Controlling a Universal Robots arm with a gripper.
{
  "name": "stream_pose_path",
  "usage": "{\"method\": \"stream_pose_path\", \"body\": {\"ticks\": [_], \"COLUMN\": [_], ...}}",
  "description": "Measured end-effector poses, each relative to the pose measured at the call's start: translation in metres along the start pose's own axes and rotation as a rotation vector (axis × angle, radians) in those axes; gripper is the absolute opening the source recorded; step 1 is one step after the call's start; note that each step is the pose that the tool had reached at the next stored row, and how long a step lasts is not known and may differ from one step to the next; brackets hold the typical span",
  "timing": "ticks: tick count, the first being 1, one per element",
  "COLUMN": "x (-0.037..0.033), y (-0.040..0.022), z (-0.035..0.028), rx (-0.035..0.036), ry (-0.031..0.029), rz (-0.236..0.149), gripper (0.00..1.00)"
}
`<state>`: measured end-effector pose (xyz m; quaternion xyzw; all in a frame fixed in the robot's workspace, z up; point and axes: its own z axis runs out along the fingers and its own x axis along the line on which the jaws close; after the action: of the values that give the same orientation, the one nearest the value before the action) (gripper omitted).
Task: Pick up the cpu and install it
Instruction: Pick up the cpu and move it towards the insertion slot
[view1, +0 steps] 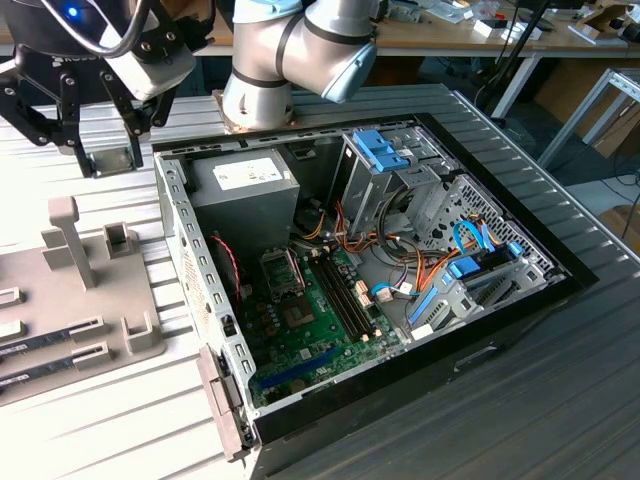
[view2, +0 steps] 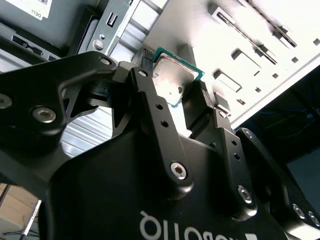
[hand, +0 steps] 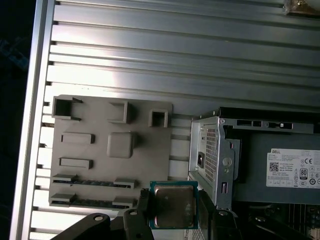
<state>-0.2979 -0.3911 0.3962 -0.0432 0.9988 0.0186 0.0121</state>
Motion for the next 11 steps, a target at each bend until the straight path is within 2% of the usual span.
{"method": "stream_pose_path", "body": {"ticks": [11], "x": [-0.0053], "y": [-0.0005], "z": [0.0003], "rx": [0.0001], "ry": [0.0000], "rz": [0.000], "gripper": [0.47]}}
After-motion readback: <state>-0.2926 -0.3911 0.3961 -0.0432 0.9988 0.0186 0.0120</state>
